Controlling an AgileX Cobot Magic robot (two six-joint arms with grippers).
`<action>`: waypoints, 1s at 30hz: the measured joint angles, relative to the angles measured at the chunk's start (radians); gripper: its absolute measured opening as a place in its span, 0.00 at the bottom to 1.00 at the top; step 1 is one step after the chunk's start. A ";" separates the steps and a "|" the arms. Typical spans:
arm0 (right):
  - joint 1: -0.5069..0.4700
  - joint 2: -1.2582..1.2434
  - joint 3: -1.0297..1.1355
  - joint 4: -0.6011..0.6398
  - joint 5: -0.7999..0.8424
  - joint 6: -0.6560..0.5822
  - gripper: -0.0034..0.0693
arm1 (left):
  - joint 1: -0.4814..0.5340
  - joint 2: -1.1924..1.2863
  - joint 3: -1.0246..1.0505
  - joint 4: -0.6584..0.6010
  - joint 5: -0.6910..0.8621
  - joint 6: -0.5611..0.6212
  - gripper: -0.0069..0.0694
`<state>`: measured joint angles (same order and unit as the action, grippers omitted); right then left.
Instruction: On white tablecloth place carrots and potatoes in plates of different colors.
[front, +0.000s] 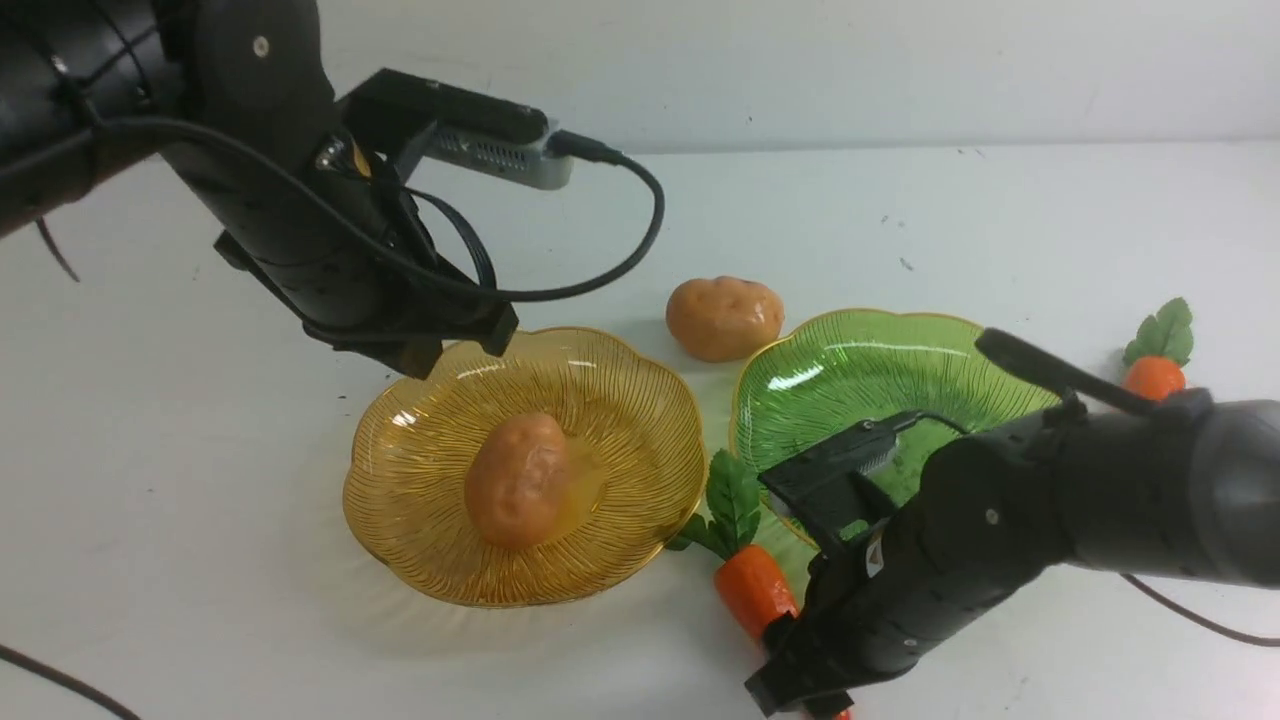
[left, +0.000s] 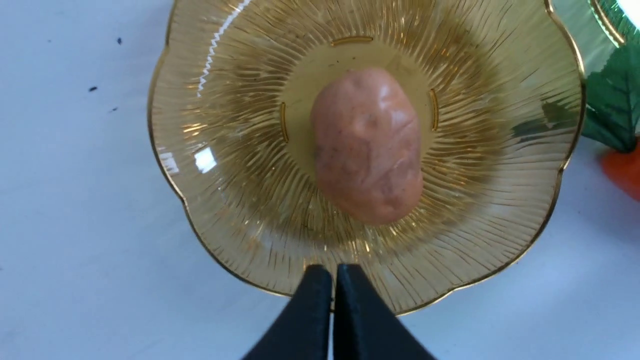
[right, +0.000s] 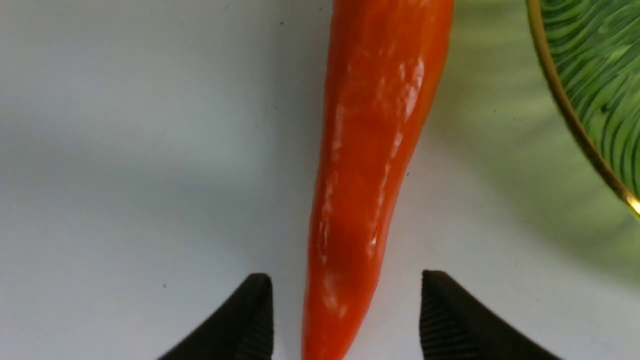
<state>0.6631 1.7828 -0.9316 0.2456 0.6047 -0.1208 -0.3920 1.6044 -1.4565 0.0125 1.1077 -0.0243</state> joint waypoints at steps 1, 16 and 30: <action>0.000 0.005 -0.006 0.001 0.000 0.000 0.57 | 0.000 -0.010 0.000 0.004 0.006 0.000 0.09; -0.020 -0.287 -0.010 0.005 0.338 0.044 0.39 | -0.001 -0.044 0.000 0.022 0.038 0.000 0.09; -0.363 -0.065 -0.302 -0.069 0.267 0.121 0.51 | -0.001 -0.044 0.000 -0.246 -0.001 0.301 0.09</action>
<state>0.3004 1.7178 -1.2336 0.1768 0.8717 0.0000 -0.3930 1.5601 -1.4565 -0.2332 1.1069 0.2765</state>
